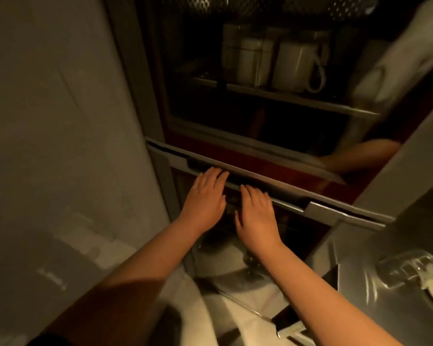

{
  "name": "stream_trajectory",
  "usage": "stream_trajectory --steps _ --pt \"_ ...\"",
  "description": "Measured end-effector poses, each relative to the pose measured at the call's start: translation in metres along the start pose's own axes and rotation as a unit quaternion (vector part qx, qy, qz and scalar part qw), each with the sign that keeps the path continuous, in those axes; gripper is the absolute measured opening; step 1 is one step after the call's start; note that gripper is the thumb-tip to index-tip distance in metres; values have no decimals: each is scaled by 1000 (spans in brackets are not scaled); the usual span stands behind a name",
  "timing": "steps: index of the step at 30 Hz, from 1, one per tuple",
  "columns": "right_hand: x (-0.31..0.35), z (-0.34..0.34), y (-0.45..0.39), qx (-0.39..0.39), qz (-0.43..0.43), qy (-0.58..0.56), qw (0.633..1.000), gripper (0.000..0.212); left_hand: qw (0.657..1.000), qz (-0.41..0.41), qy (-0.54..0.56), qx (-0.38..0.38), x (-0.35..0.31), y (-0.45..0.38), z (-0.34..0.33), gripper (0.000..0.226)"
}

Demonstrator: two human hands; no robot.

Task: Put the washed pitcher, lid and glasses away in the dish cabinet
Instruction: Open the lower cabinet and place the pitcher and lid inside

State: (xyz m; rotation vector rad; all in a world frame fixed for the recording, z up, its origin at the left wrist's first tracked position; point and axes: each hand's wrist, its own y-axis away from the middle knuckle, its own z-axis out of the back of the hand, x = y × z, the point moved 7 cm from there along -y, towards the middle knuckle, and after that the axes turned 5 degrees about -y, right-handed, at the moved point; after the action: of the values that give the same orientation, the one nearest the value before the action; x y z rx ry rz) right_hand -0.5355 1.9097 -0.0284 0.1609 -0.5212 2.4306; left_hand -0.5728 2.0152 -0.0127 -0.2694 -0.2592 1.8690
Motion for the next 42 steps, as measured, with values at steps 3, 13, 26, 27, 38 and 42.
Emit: stream_trajectory --steps 3,13,26,27,38,42 --pt "6 -13 3 35 -37 73 996 90 997 -9 -21 79 16 -4 -18 62" --pt "16 2 2 77 -95 57 991 88 992 -1 10 124 22 -1 -19 73" --pt "17 17 5 110 -75 1 991 79 990 -12 9 141 22 7 -8 69" --pt "18 19 10 103 -68 -3 992 79 991 -15 5 132 22 17 -8 70" --pt "38 23 95 9 -31 -69 997 65 981 -32 -103 160 -7 137 20 81" --pt "41 33 127 -36 -27 -84 995 53 974 -90 -98 186 -21 175 37 75"
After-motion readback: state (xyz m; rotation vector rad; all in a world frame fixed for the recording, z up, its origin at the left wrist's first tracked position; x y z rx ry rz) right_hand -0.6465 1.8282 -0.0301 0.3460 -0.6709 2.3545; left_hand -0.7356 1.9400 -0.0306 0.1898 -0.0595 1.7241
